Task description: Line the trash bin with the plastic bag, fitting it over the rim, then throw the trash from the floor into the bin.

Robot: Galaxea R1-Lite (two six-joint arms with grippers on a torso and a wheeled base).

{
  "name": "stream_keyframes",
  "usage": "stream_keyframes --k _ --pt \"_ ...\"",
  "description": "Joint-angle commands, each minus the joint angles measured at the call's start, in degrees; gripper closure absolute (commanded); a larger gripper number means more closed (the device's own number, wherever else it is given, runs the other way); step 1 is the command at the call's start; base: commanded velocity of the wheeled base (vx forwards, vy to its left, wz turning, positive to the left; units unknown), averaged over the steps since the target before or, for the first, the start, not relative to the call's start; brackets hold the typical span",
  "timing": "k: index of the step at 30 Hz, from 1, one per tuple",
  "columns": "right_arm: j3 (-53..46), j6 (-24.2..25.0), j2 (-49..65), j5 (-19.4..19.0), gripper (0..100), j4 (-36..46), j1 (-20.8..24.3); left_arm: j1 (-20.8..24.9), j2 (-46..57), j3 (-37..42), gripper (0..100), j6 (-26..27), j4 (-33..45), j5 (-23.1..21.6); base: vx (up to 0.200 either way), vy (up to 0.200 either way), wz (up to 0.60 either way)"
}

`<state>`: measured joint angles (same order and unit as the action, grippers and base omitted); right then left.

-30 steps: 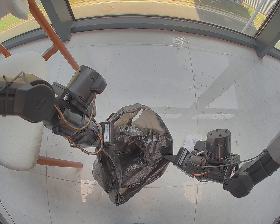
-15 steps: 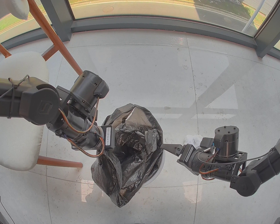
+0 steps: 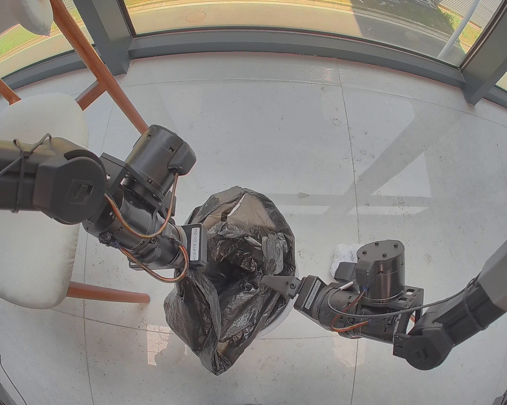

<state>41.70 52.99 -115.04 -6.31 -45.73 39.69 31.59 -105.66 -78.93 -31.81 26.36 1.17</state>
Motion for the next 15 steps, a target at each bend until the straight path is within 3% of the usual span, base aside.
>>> stream_keyframes --k 1,8,15 --pt "3.6 0.3 -5.5 1.7 0 -0.1 -0.1 0.0 0.1 -0.1 100 0.1 0.0 0.1 0.0 0.0 0.0" --pt "7.6 2.8 -6.3 1.8 0 0.3 2.2 0.0 -0.2 -0.2 100 0.1 -0.1 0.1 0.0 0.0 0.0" --pt "8.6 2.8 -8.9 1.9 0 0.0 1.8 0.0 -0.2 -0.3 100 0.1 -0.1 0.1 0.0 0.0 0.0"
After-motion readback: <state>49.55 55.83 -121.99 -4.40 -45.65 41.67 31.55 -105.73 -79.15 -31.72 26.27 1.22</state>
